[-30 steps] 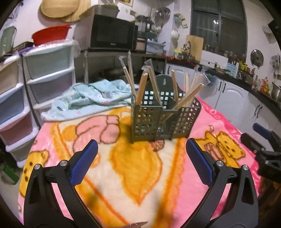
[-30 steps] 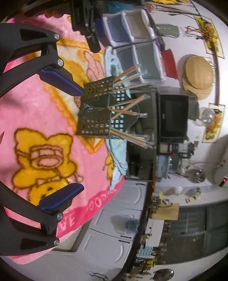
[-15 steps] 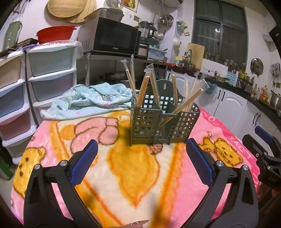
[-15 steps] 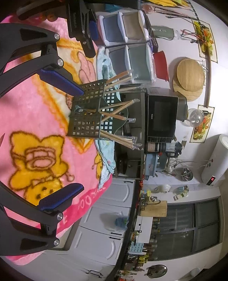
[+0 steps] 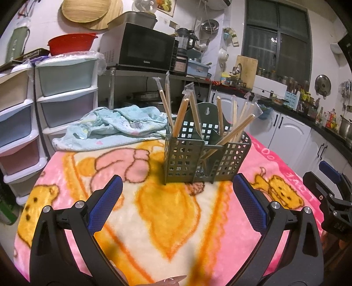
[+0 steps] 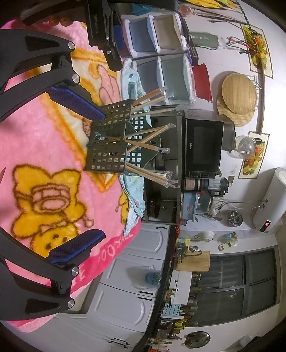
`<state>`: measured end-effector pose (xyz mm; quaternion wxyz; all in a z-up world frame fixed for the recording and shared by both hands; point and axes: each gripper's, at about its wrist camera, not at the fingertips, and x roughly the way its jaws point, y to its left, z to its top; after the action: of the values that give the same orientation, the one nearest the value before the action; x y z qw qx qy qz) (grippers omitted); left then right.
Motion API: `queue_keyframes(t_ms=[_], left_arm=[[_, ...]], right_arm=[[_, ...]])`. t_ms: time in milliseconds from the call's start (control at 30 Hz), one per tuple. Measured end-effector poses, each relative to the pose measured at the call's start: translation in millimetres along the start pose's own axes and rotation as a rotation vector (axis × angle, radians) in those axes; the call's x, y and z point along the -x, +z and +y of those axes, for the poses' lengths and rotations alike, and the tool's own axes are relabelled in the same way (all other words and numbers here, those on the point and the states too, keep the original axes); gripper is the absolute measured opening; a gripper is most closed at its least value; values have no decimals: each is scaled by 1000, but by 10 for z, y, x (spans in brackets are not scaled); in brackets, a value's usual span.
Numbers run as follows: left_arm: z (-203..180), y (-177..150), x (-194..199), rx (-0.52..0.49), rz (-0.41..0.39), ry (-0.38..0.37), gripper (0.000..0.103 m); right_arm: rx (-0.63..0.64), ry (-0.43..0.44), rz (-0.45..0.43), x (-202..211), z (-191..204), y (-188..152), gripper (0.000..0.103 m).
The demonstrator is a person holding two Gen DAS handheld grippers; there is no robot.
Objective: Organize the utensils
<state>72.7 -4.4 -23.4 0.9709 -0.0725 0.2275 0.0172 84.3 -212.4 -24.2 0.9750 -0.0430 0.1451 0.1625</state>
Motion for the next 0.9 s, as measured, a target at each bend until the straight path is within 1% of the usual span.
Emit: queue_keyframes(t_ms=[900], left_arm=[[0, 25, 31, 6, -7, -6, 92]], right_arm=[[-3, -6, -10, 46, -17, 38, 96]])
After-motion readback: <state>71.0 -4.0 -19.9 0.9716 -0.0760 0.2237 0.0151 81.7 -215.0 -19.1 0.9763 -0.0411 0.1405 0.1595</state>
